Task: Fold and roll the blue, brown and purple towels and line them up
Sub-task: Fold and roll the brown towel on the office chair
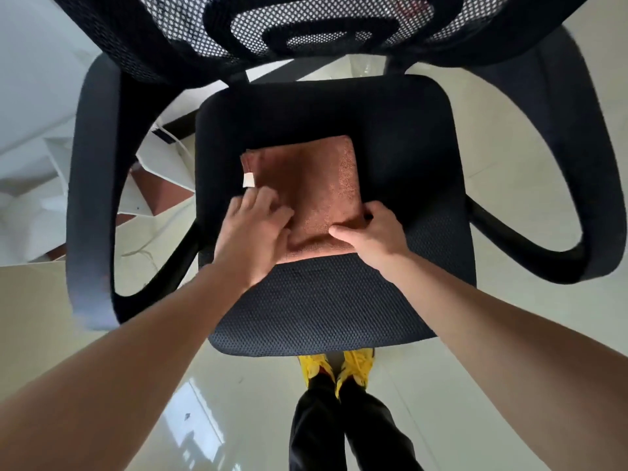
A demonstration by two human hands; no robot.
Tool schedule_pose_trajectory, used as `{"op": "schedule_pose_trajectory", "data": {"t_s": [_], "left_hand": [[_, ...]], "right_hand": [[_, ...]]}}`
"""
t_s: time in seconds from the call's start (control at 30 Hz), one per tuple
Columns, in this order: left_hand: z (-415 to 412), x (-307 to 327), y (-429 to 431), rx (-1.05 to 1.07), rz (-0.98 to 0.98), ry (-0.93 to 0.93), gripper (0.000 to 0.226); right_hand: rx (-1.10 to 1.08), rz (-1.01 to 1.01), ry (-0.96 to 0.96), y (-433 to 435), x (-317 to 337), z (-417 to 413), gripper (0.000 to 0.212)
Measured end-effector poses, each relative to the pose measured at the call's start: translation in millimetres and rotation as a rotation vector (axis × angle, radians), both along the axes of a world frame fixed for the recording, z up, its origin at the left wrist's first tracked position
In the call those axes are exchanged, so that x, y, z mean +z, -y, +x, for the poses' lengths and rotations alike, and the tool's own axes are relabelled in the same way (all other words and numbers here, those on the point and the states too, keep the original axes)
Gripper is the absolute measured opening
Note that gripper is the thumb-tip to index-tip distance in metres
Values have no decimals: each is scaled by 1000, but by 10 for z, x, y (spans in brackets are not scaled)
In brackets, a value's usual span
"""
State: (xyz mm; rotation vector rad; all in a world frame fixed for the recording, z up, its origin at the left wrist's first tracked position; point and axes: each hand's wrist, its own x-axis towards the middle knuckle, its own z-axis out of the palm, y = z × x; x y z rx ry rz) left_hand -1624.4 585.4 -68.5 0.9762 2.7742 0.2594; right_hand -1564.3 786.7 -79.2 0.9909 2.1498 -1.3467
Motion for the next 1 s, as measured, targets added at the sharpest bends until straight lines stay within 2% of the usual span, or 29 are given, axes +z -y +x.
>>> {"op": "schedule_pose_trajectory", "data": {"t_s": [0.1, 0.2, 0.37, 0.47, 0.6, 0.7, 0.8, 0.83, 0.93, 1.0], "left_hand": [[198, 42, -73, 60, -3, 244, 31], [170, 129, -312, 192, 117, 511, 25], [-120, 332, -769, 679, 519, 1045, 23], [-308, 367, -937, 835, 589, 1248, 34], [-500, 315, -973, 1067, 649, 1428, 57], [-605, 309, -939, 1063, 582, 1463, 63], [-602, 278, -853, 958, 437, 1267, 35], [-591, 255, -780, 934, 423, 1212, 32], [-536, 218, -543, 904, 456, 1186, 43], [-480, 183, -413, 919, 470, 1106, 45]], "right_hand": [[-8, -140, 59, -187, 59, -21, 29], [13, -108, 26, -455, 173, 87, 18], [67, 89, -82, -643, 237, 316, 23], [147, 248, -195, -545, 251, 380, 36], [473, 575, -441, -233, 277, 579, 48], [624, 661, -520, -78, 279, 717, 45], [707, 692, -488, -17, 280, 788, 46], [737, 695, -479, -1, 284, 816, 47], [843, 667, -437, 88, 282, 939, 56], [901, 620, -407, 178, 260, 1047, 61]]}}
